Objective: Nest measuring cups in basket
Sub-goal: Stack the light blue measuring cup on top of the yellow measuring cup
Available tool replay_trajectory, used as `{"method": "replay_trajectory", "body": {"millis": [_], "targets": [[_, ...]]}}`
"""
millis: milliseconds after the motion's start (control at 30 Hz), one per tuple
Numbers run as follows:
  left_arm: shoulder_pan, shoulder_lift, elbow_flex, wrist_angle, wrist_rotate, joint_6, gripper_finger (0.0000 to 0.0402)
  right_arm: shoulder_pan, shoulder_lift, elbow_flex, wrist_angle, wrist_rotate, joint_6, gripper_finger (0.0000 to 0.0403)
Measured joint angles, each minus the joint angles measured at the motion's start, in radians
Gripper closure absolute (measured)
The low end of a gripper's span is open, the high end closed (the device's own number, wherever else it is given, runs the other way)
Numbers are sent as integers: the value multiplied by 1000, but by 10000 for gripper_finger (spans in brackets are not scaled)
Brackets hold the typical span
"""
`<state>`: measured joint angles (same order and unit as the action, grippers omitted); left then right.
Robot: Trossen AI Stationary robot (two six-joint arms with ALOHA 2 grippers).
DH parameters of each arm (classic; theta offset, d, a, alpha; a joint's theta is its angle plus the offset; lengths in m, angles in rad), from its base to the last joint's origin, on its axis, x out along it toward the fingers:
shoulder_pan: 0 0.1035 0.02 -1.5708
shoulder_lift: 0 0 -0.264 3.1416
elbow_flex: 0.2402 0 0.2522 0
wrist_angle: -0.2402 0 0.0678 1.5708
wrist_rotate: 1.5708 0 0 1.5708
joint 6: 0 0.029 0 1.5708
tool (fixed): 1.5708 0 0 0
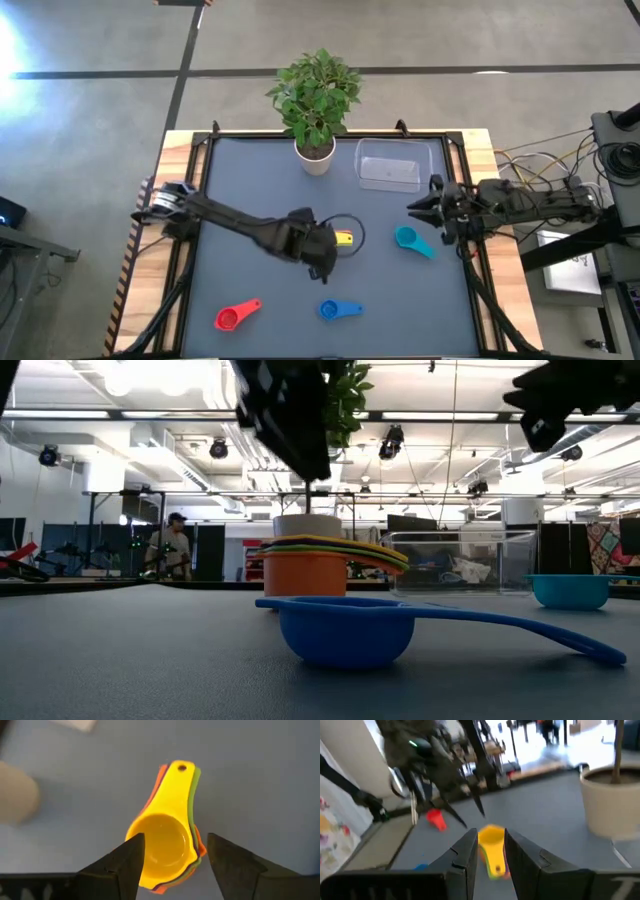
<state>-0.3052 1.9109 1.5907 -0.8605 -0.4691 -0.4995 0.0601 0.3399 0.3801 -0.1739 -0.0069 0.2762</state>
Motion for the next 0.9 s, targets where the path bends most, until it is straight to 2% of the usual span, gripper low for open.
{"method": "replay_trajectory", "body": {"millis": [133, 233, 333, 433, 567, 700, 800, 900], "targets": [[-54, -32, -15, 40, -180, 9, 211, 0, 43, 86, -204, 11, 51, 319], [-82, -48, -76, 216, -297, 88, 225, 0, 96, 151, -401, 49, 124, 316], [-90, -84, -192, 464, -249, 226, 244, 0, 161, 192, -555, 94, 192, 314], [-74, -152, -349, 694, -164, 275, 265, 0, 217, 200, -638, 93, 204, 314], [-58, -282, -590, 1024, -117, 299, 291, 0, 272, 192, -679, 64, 255, 314], [-53, -403, -810, 1446, -106, 374, 310, 0, 314, 187, -680, 60, 312, 312], [-49, -453, -933, 1707, -101, 406, 319, 0, 347, 180, -680, 60, 334, 311], [-50, -475, -1006, 1866, -90, 441, 323, 0, 380, 172, -683, 60, 342, 311]]}}
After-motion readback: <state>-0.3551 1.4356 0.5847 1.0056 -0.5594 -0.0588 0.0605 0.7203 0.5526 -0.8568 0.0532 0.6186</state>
